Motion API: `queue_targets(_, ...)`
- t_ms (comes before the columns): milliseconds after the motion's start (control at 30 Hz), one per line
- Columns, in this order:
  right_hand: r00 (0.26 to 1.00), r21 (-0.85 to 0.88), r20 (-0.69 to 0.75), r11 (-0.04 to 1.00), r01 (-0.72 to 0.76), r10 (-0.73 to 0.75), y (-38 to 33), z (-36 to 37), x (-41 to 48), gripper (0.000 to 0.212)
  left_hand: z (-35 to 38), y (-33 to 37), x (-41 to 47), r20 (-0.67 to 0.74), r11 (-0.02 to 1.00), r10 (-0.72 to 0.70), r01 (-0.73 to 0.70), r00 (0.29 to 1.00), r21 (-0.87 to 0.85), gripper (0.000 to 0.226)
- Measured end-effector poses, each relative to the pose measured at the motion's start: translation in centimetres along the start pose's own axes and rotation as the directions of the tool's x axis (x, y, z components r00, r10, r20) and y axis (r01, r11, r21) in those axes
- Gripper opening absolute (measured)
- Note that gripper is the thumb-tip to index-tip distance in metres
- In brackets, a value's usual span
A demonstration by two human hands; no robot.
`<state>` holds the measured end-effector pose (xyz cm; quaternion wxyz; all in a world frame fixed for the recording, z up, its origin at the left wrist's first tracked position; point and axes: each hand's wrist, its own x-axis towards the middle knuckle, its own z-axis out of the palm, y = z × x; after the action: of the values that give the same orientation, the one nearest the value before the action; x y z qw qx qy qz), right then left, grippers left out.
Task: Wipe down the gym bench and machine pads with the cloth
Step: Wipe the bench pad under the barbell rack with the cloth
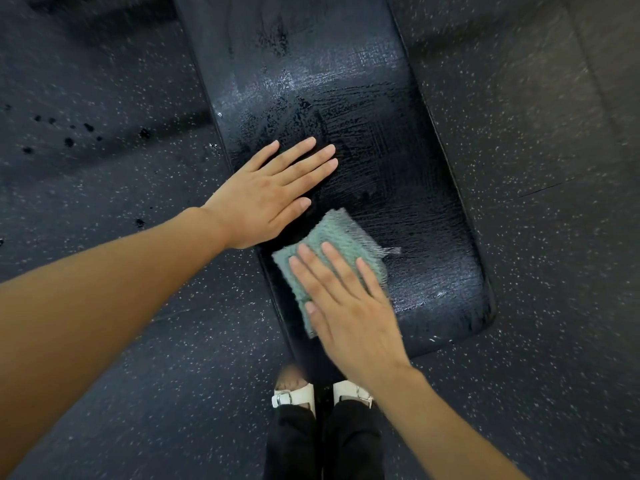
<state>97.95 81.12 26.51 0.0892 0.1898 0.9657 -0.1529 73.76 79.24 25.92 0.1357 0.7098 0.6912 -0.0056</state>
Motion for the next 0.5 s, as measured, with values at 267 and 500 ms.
queue_targets(267, 0.954, 0.095, -0.107, 0.958, -0.272, 0.281, 3.9, -1.0, -1.2, 0.052, 0.1, 0.3, 0.0, -0.005, 1.0, -0.013, 0.013, 1.0, 0.0, 0.057)
queue_targets(500, 0.954, 0.141, -0.097, 0.953, -0.268, 0.283, -2.7, 0.2, 0.3, 0.055, 0.0, 0.3, 0.0, 0.0, 1.0, -0.017, 0.017, 1.0, 0.018, 0.057)
